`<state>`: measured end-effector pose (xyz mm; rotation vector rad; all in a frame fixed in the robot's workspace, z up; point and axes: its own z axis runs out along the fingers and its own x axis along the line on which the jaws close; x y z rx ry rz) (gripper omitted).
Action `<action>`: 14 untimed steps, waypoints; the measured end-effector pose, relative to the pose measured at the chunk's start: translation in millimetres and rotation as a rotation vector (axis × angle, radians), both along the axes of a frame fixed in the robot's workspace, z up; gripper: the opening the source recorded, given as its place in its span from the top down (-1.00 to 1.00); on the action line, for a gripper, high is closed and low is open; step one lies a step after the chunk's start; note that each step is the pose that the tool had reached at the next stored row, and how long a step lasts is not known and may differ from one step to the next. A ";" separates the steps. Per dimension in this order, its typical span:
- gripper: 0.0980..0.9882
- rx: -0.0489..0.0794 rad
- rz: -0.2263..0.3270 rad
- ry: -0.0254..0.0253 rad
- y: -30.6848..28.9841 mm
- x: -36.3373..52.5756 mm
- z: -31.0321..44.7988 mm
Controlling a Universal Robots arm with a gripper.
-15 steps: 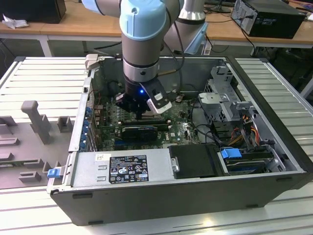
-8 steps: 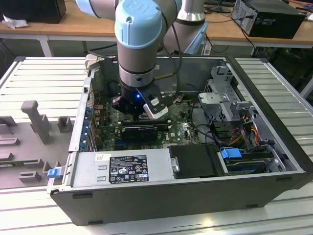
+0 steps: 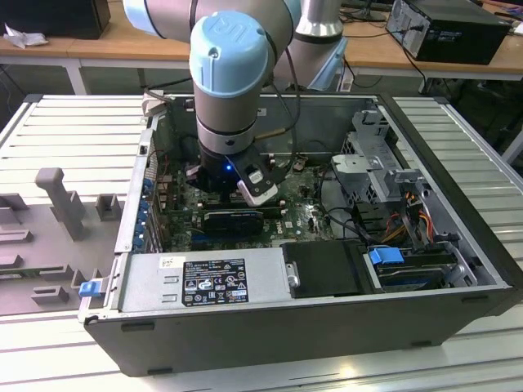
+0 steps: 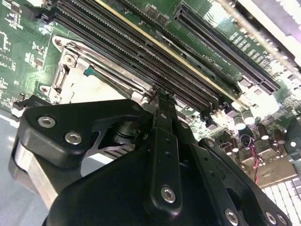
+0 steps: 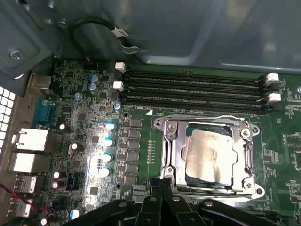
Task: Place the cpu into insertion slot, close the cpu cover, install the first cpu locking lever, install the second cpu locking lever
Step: 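Install the second cpu locking lever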
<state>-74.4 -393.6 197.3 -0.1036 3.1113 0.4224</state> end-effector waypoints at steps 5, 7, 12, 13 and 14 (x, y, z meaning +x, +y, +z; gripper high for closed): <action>0.97 0.020 0.002 0.0000 0.0 -4.1 -1.7; 0.97 0.020 0.002 -0.0002 0.0 -4.1 2.8; 0.97 0.020 0.002 0.0000 0.1 -4.2 19.9; 0.97 0.020 0.002 0.0000 0.1 -4.1 25.0; 0.97 0.020 0.002 0.0000 0.1 -4.1 27.7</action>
